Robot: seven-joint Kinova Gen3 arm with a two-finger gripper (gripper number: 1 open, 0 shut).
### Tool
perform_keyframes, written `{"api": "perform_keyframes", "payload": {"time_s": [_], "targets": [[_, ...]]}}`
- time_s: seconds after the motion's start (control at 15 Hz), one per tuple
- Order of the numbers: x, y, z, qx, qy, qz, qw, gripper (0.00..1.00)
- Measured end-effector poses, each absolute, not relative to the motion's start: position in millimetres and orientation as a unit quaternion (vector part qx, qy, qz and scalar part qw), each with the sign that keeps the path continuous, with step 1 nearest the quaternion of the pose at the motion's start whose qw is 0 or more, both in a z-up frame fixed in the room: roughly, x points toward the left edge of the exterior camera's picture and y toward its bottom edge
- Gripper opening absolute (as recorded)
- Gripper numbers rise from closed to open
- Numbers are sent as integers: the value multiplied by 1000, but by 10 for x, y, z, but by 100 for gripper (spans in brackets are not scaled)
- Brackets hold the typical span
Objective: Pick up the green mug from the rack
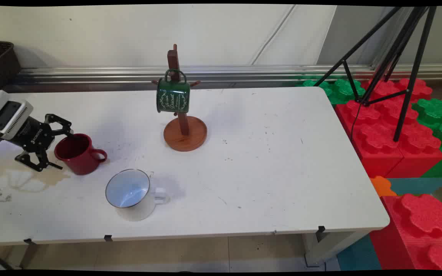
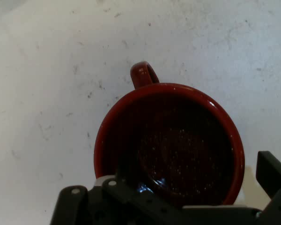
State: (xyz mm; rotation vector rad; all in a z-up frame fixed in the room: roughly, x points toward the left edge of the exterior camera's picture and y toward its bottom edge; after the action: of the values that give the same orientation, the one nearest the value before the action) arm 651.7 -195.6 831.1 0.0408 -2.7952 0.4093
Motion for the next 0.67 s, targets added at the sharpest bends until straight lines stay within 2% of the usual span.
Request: {"api": "perform_keyframes", "payload": {"time_s": [0.67], "targets": [[6599, -1890, 8552, 45, -968, 145, 200, 100]]}}
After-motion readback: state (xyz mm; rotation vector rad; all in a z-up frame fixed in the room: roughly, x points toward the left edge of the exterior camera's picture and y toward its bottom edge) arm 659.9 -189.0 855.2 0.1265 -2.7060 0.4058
